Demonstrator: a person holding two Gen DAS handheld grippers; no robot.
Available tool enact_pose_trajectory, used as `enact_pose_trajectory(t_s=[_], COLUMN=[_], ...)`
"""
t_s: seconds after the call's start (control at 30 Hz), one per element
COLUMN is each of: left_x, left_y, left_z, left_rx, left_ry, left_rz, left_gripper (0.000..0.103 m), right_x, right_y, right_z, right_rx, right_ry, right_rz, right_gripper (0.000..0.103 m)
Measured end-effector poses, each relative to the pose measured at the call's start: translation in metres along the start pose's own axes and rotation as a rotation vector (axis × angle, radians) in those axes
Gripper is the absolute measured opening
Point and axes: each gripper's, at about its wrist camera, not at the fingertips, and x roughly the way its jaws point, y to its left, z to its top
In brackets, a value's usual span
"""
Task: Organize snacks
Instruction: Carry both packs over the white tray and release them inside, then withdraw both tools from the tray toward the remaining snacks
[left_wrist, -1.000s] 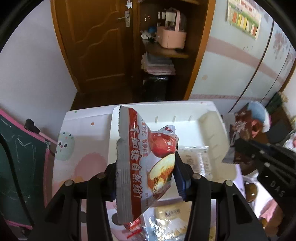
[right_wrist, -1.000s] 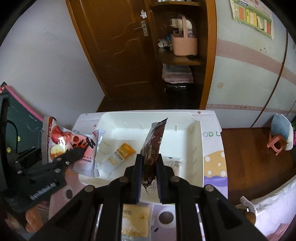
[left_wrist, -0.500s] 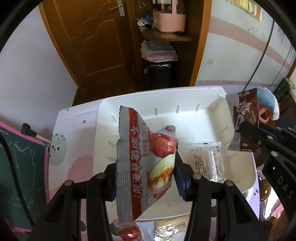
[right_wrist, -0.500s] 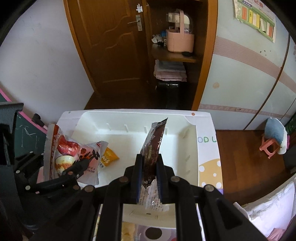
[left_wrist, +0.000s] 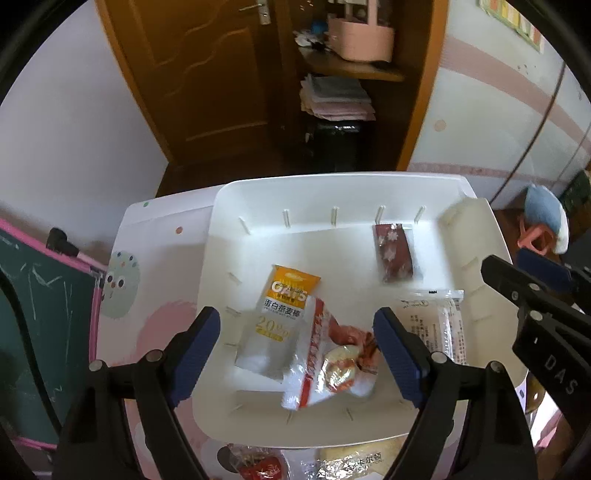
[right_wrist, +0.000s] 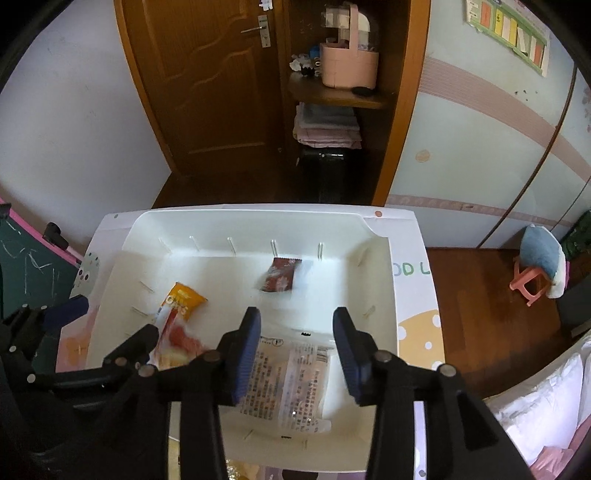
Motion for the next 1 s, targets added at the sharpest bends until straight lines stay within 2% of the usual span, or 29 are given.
enact_pose_trajectory(t_s=[0.07, 0.2, 0.43, 0.63, 1.0], left_x=[-0.007, -0.026, -0.067, -0.109, -0.192], left_y=[0.004, 0.004, 0.007, 0.009, 0.026], left_z=[-0.004, -0.009, -0.019, -0.041, -0.097], left_rx=[-0.016, 0.026, 0.033, 0.055, 0.042], left_ry=[-0.03, -0.07, -0.128, -0.163, -0.226], left_rz=[0.003, 0.0, -0.028, -0.03, -0.041], left_gripper=[0.084, 0.084, 0.082, 0.082, 0.082], right_x=[-0.001, -0.009, -0.039, -0.078, -0.169], right_y=[-0.001, -0.001, 0.005, 0.011, 0.028], right_z=[0.0, -0.002, -0.011, -0.025, -0.074], right_rx=[0.01, 0.023, 0.034, 0.045, 0.031], right_ry=[0.005, 0.006, -0.031, -0.08, -0.193], right_rz=[0.005, 0.005, -0.008, -0.024, -0.077], right_gripper=[0.042, 0.042, 0.042, 0.042, 0.042])
